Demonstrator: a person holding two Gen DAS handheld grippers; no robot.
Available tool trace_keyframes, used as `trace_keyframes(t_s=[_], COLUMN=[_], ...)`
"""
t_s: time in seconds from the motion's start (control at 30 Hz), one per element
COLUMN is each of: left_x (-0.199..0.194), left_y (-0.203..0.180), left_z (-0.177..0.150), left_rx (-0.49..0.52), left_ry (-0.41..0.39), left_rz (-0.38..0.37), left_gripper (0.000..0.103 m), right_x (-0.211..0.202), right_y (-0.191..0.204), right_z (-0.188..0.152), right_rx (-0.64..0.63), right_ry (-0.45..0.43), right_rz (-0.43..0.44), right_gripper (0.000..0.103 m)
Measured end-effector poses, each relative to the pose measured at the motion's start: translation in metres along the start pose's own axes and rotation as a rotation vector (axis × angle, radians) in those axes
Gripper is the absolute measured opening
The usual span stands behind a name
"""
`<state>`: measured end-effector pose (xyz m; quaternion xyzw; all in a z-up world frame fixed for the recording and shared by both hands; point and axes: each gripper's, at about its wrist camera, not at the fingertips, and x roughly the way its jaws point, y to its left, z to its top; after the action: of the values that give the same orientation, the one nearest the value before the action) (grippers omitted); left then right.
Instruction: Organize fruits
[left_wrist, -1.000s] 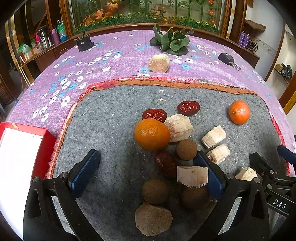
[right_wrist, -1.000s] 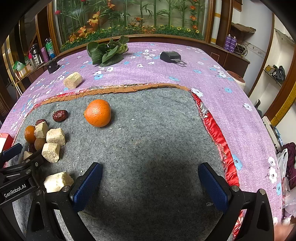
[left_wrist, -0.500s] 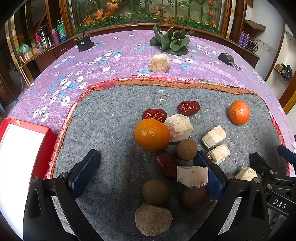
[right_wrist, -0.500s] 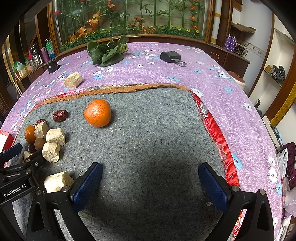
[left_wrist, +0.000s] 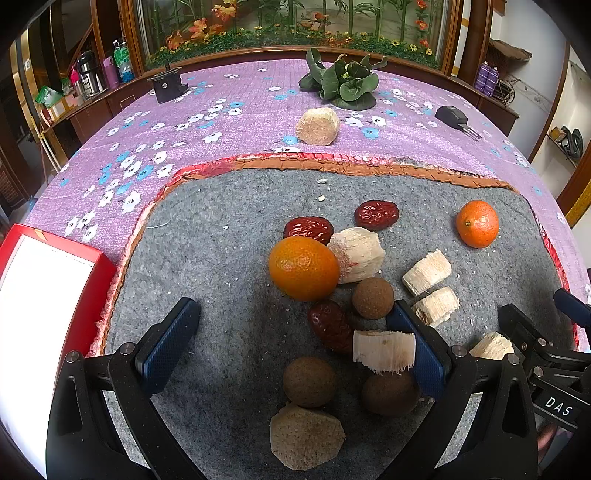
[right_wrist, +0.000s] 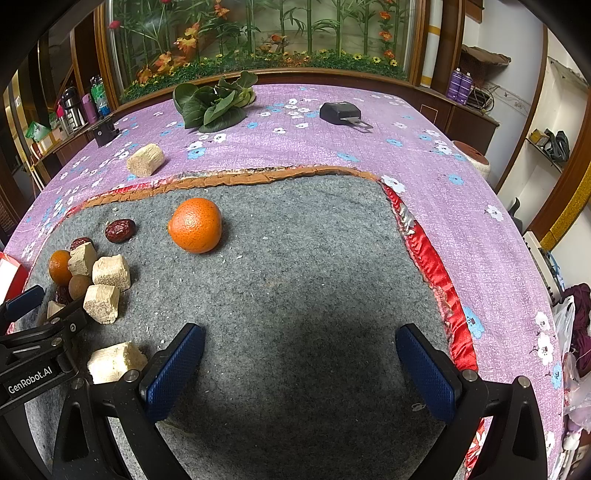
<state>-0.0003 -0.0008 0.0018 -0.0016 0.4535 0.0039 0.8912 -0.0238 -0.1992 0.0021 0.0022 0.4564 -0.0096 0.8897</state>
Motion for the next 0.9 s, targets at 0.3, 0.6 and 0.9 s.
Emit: trace_keyframes(t_s=[0.3,0.6,0.9], left_x=[0.0,0.0,-0.005], left_y=[0.0,0.0,0.005], left_z=[0.0,0.0,-0.003], left_rx=[0.0,0.0,0.056], left_ry=[0.0,0.0,0.063], left_rz=[0.0,0.0,-0.056], left_gripper=[0.103,0.103,0.103], right_x=[0.0,-0.006,-0.027], right_y=[-0.002,-0.008,0.004], right_z=[0.0,-0.008,-0.014], right_rx=[-0.033,-0.194,-0.209], right_ry=[0.023,0.039,0.009], right_rz=[0.026,0.142,0.305], right_gripper=[0.103,0.103,0.103])
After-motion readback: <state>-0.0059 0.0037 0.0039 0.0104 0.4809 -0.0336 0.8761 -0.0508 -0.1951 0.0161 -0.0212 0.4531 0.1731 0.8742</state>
